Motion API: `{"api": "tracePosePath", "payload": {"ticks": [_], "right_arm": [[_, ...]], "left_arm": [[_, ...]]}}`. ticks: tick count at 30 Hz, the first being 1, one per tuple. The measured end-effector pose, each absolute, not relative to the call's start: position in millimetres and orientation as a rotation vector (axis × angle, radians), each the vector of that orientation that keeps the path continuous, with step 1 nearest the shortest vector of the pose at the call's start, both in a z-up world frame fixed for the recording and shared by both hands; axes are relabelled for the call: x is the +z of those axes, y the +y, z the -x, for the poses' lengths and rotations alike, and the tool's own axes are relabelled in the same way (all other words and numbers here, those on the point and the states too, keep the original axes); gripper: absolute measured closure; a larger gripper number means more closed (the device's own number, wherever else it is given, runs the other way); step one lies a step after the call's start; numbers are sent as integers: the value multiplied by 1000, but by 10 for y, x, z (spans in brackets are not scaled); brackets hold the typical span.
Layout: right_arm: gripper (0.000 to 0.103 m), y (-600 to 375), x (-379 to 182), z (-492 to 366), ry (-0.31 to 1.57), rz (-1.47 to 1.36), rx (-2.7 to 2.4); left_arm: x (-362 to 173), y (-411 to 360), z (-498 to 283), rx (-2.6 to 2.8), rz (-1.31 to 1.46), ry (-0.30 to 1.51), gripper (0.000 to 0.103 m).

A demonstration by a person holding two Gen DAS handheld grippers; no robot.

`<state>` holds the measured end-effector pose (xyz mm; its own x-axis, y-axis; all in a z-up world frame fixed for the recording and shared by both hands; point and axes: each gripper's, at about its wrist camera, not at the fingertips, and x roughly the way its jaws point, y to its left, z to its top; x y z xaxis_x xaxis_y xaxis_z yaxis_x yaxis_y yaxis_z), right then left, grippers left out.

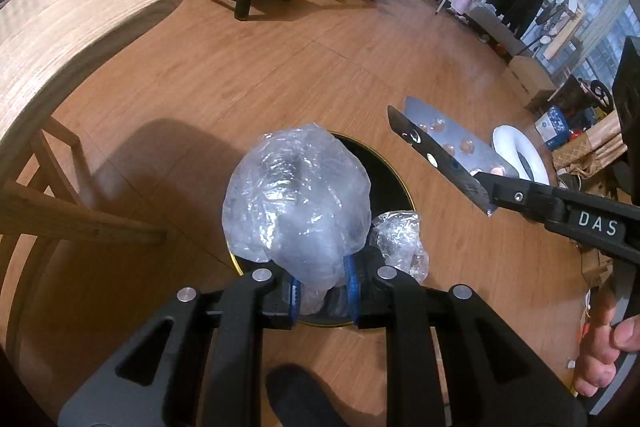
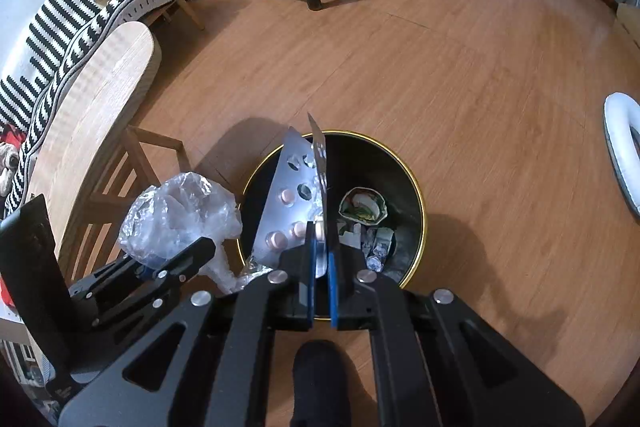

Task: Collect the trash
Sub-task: 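Carry the plastic bag and blister pack to the bin and open both tools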

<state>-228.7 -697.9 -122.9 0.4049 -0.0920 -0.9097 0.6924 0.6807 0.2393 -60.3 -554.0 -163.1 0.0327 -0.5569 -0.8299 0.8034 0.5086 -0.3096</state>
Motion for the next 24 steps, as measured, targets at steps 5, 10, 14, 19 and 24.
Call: {"api": "tracePosePath", "payload": {"ticks": [5,10,14,19,24], "right_arm": [[97,-7007,-1224,2251,1041,-679,-549],[97,-7047,-1234,2203,1037,-690,-554],[97,-7058,-1286,2197,1051,-702,-547],[96,-7096,-1299,2206,1056,-715,-555],[93,-7099,-1262,2213,1043,-719,-565]], "left_arm": [[-1657,-5547,638,-1071,-267,1120,86],[-1681,-5558,664,-1083,-274,1119,86],[-1713,-5560,673,-1088,-276,1122,84],[-1743,-5567,666,-1087,-277,1128,44],[-1730,-5567,695,-1084,-284,1113,25]]}}
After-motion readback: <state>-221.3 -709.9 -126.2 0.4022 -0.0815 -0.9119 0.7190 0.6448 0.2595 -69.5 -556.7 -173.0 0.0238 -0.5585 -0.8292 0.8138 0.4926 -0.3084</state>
